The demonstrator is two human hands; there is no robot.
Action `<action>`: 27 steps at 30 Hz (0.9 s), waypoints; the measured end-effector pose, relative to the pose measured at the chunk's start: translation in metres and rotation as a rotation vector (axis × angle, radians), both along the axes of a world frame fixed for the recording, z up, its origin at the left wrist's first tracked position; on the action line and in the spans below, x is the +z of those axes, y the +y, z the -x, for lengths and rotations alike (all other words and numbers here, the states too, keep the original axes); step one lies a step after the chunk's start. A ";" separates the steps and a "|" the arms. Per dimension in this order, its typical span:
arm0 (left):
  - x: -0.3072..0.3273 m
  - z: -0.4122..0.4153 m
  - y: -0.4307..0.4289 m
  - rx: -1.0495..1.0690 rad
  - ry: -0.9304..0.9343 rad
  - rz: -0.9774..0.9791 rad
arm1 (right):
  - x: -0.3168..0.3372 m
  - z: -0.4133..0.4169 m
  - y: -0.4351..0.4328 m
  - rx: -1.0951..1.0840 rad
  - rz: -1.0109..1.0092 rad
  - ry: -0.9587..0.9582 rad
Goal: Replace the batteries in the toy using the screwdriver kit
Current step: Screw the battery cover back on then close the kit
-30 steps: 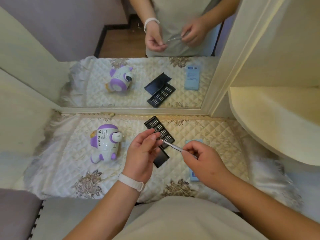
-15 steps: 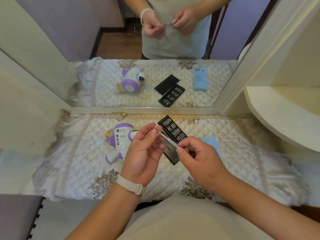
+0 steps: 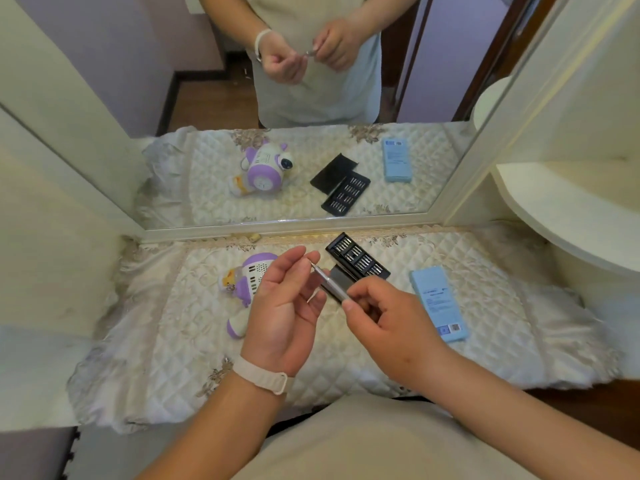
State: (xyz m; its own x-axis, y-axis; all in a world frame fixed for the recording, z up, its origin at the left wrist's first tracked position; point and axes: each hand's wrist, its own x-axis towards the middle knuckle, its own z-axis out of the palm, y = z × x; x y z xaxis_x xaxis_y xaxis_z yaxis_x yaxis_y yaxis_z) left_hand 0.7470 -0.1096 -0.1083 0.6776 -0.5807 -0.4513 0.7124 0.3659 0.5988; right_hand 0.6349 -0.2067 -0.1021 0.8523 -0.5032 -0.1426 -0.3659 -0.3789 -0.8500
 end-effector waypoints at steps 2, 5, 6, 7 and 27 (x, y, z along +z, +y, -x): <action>-0.001 -0.005 0.003 -0.014 0.006 0.019 | 0.000 -0.004 0.006 -0.018 -0.033 -0.010; 0.000 -0.011 0.008 -0.016 0.008 0.052 | 0.002 -0.011 0.012 -0.043 -0.068 -0.025; 0.001 -0.013 0.010 -0.015 0.010 0.062 | 0.003 -0.015 0.014 -0.053 -0.111 -0.037; 0.001 -0.015 0.011 -0.015 0.010 0.068 | 0.004 -0.018 0.015 -0.059 -0.165 -0.046; -0.034 -0.051 0.023 0.031 -0.255 -0.202 | -0.009 -0.053 -0.002 -0.062 -0.409 -0.023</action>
State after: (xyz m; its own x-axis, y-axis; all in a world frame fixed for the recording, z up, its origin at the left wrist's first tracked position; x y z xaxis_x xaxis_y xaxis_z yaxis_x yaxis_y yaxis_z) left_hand 0.7985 -0.0869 -0.1418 0.7995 -0.4741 -0.3687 0.5206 0.2408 0.8192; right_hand 0.6884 -0.2088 -0.1109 0.8277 -0.4590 -0.3230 -0.3566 0.0143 -0.9341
